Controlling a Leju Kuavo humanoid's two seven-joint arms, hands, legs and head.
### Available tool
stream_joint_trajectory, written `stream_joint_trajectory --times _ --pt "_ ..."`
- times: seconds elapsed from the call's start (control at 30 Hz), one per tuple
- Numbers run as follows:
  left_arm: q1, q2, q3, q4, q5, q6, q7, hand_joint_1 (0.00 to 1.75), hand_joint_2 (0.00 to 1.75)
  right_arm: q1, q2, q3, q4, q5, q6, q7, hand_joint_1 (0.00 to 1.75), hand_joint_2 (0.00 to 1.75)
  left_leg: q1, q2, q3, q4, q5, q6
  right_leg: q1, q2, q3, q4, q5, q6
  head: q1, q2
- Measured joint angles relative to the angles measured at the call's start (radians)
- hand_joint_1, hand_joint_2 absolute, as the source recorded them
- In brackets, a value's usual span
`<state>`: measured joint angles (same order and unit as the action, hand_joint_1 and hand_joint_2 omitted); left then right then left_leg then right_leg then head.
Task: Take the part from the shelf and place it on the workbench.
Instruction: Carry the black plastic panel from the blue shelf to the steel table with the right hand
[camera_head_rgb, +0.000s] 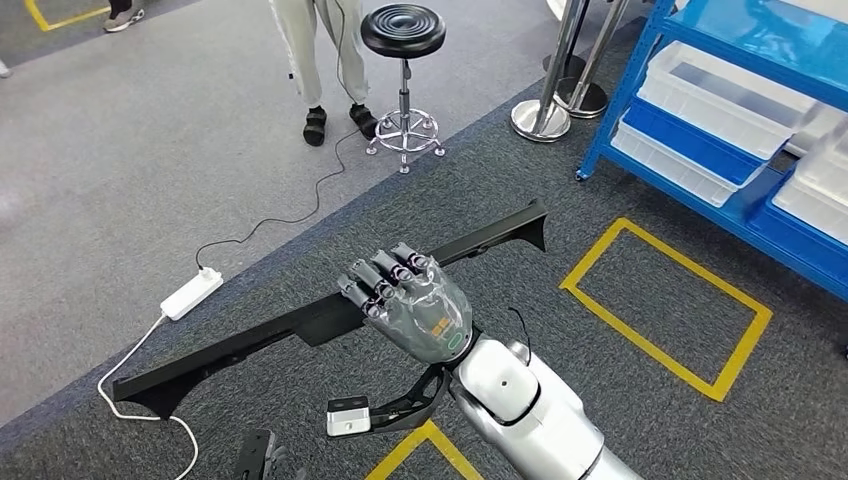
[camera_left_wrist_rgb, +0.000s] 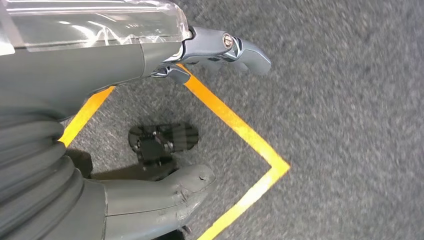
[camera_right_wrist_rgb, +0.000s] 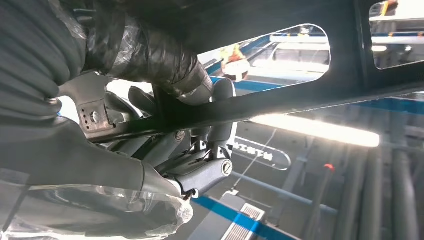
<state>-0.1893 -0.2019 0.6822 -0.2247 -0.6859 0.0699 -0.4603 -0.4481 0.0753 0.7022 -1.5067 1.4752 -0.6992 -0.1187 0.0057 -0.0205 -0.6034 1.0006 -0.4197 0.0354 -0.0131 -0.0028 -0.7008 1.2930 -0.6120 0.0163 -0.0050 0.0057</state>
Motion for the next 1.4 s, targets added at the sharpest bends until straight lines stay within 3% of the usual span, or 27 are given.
stream_joint_trajectory --times 0.03,0.07,0.13,0.17,0.23,0.3,0.37,0.47,0.5,0.53,0.57,0.67,0.73,0.8,0.83,0.9,0.97,1.03,1.07,1.1,1.17,1.2,1.27,1.33,1.4 --pt "0.001 0.000 0.000 0.000 0.001 0.000 0.000 0.00 1.75 0.002 -0.001 0.000 0.000 0.001 0.000 0.000 1.75 1.75 0.000 -0.011 0.000 0.002 -0.001 0.000 -0.001 0.001 -0.010 0.009 0.014 0.001 0.000 0.000" --pt "0.002 0.000 0.000 0.000 0.002 0.000 -0.001 0.00 1.75 0.004 -0.002 0.000 0.000 0.002 0.000 -0.001 1.75 1.75 0.001 -0.023 0.000 0.006 -0.003 -0.002 -0.002 0.002 -0.001 -0.022 0.046 0.001 0.000 0.000" --pt "0.002 0.000 0.000 0.000 0.003 0.000 -0.002 0.00 1.75 0.004 -0.004 0.000 -0.002 0.002 0.000 -0.002 1.75 1.75 0.002 -0.044 -0.001 0.016 -0.009 -0.008 -0.005 0.023 0.051 -0.146 0.118 -0.001 0.000 0.000" --pt "0.002 0.000 0.000 0.000 0.003 0.000 -0.003 0.00 1.75 0.004 -0.004 0.000 -0.003 0.002 0.000 -0.002 1.75 1.75 0.001 -0.053 -0.004 0.023 -0.012 -0.012 -0.007 0.038 0.073 -0.198 0.138 -0.004 0.000 0.000" --pt "0.002 0.000 0.000 0.000 0.004 0.000 -0.006 0.00 1.75 0.004 -0.005 0.001 -0.006 0.003 0.000 -0.003 1.75 1.75 0.002 -0.066 -0.011 0.028 -0.014 -0.022 -0.005 0.055 0.088 -0.236 0.142 -0.010 -0.001 0.000" --pt "0.005 0.000 0.000 0.000 0.005 0.000 -0.008 0.00 1.75 0.004 -0.006 0.001 -0.010 0.005 0.000 -0.005 1.75 1.75 0.005 -0.076 -0.016 0.026 -0.012 -0.033 -0.004 0.043 0.090 -0.241 0.144 -0.020 0.000 0.000" --pt "0.007 0.000 0.001 0.000 0.005 0.000 -0.011 0.00 1.75 0.004 -0.005 0.001 -0.013 0.005 0.000 -0.006 1.75 1.75 0.004 -0.055 -0.026 0.048 -0.028 -0.043 -0.007 0.027 0.096 -0.249 0.148 -0.031 -0.002 0.000" --pt "0.005 0.001 0.001 0.000 0.005 0.000 -0.013 0.00 1.75 0.006 -0.005 0.001 -0.016 0.007 0.000 -0.007 1.75 1.75 0.006 0.000 -0.107 0.215 -0.106 -0.056 -0.006 -0.004 0.101 -0.254 0.147 -0.041 -0.004 0.000" --pt "0.005 0.001 0.001 0.000 0.005 0.000 -0.013 0.00 1.75 0.008 -0.006 0.001 -0.017 0.007 0.000 -0.007 1.75 1.75 0.007 0.008 -0.135 0.269 -0.121 -0.058 -0.005 -0.014 0.102 -0.253 0.145 -0.042 -0.004 0.000" --pt "0.006 0.001 0.001 0.000 0.005 0.000 -0.013 0.00 1.75 0.010 -0.006 0.001 -0.016 0.008 0.000 -0.007 1.75 1.75 0.008 0.012 -0.146 0.290 -0.119 -0.058 -0.005 -0.025 0.102 -0.253 0.144 -0.042 -0.004 0.000" --pt "0.008 0.001 0.001 0.000 0.005 0.000 -0.013 0.00 1.75 0.011 -0.006 0.001 -0.017 0.008 0.000 -0.007 1.75 1.75 0.008 0.016 -0.137 0.270 -0.099 -0.057 -0.004 -0.034 0.103 -0.253 0.143 -0.042 -0.004 0.000" --pt "0.006 0.001 0.001 0.000 0.005 0.000 -0.013 0.00 1.75 0.010 -0.006 0.001 -0.018 0.008 0.000 -0.008 1.75 1.75 0.001 0.054 -0.040 0.082 -0.020 -0.045 -0.002 -0.060 0.110 -0.253 0.137 -0.035 -0.004 0.000" --pt "0.003 0.002 0.001 0.000 0.005 0.000 -0.013 0.00 1.75 0.010 -0.006 0.001 -0.020 0.008 0.000 -0.008 1.75 1.75 -0.008 0.068 -0.012 0.023 -0.011 -0.032 0.002 -0.075 0.113 -0.254 0.134 -0.026 -0.004 0.000" --pt "0.004 0.002 0.001 0.000 0.005 0.000 -0.013 0.00 1.75 0.010 -0.005 0.001 -0.022 0.009 0.000 -0.008 1.75 1.75 -0.009 0.050 -0.011 0.017 -0.008 -0.020 0.003 -0.087 0.118 -0.258 0.133 -0.015 -0.004 0.000" --pt "0.005 0.001 0.001 0.000 0.005 0.000 -0.013 0.00 1.75 0.010 -0.005 0.002 -0.023 0.010 0.000 -0.008 1.75 1.75 -0.007 0.041 -0.008 0.012 -0.005 -0.014 0.002 -0.081 0.119 -0.255 0.127 -0.010 -0.004 0.000" --pt "0.006 0.000 0.001 0.000 0.006 0.000 -0.014 0.00 1.75 0.010 -0.006 0.002 -0.026 0.013 0.000 -0.007 1.75 1.75 -0.002 0.025 -0.003 0.003 0.001 -0.002 0.000 -0.044 0.097 -0.199 0.088 -0.004 -0.003 0.000" --pt "0.004 -0.001 0.001 0.000 0.006 0.000 -0.014 0.00 1.75 0.011 -0.008 0.002 -0.028 0.017 0.000 -0.006 1.75 1.75 -0.003 0.009 -0.003 0.003 0.002 0.004 0.000 -0.009 0.035 -0.073 0.025 -0.004 -0.003 0.000" --pt "0.004 -0.001 0.001 0.000 0.008 0.000 -0.014 0.00 1.75 0.013 -0.012 0.002 -0.028 0.020 0.000 -0.005 1.75 1.75 -0.006 -0.011 -0.004 0.004 0.001 0.006 0.000 0.000 -0.015 0.015 0.005 -0.005 -0.003 0.000" --pt "0.004 -0.001 0.001 0.000 0.009 0.000 -0.014 0.00 1.75 0.013 -0.013 0.002 -0.028 0.021 0.000 -0.003 1.75 1.75 -0.007 -0.022 -0.004 0.006 0.001 0.006 0.000 0.002 -0.016 0.008 0.024 -0.007 -0.003 0.000" --pt "0.004 -0.001 0.001 0.000 0.010 0.000 -0.014 0.00 1.75 0.012 -0.014 0.002 -0.028 0.022 0.000 -0.001 1.75 1.75 -0.007 -0.033 -0.003 0.008 0.000 0.005 0.000 0.006 0.001 -0.036 0.059 -0.010 -0.003 0.000" --pt "0.004 -0.004 0.001 0.000 0.012 0.000 -0.014 0.00 1.75 0.010 -0.015 0.002 -0.029 0.022 0.000 0.004 1.75 1.75 -0.008 -0.055 -0.005 0.015 -0.003 0.001 0.000 0.037 0.059 -0.169 0.130 -0.019 -0.003 0.000" --pt "0.003 -0.006 0.001 0.000 0.013 -0.001 -0.014 0.00 1.75 0.009 -0.016 0.002 -0.029 0.023 0.000 0.005 1.75 1.75 -0.007 -0.064 -0.009 0.019 -0.004 -0.003 0.000 0.052 0.079 -0.216 0.148 -0.022 -0.003 0.000" --pt "0.003 -0.008 0.001 0.000 0.013 -0.001 -0.014 0.00 1.75 0.007 -0.017 0.002 -0.031 0.024 0.000 0.007 1.75 1.75 -0.003 -0.078 -0.015 0.022 -0.005 -0.014 0.004 0.063 0.093 -0.248 0.151 -0.024 -0.003 0.000" --pt "0.005 -0.007 0.001 0.000 0.013 -0.002 -0.015 0.00 1.75 0.003 -0.017 0.003 -0.031 0.025 0.000 0.007 1.75 1.75 -0.001 -0.082 -0.018 0.023 -0.006 -0.025 0.002 0.046 0.098 -0.258 0.155 -0.030 -0.003 0.000" --pt "0.004 -0.007 0.001 0.000 0.013 -0.002 -0.015 0.00 1.75 -0.002 -0.017 0.003 -0.031 0.026 0.000 0.007 1.75 1.75 -0.002 -0.048 -0.035 0.063 -0.030 -0.036 -0.003 0.026 0.109 -0.270 0.158 -0.039 -0.005 0.000"
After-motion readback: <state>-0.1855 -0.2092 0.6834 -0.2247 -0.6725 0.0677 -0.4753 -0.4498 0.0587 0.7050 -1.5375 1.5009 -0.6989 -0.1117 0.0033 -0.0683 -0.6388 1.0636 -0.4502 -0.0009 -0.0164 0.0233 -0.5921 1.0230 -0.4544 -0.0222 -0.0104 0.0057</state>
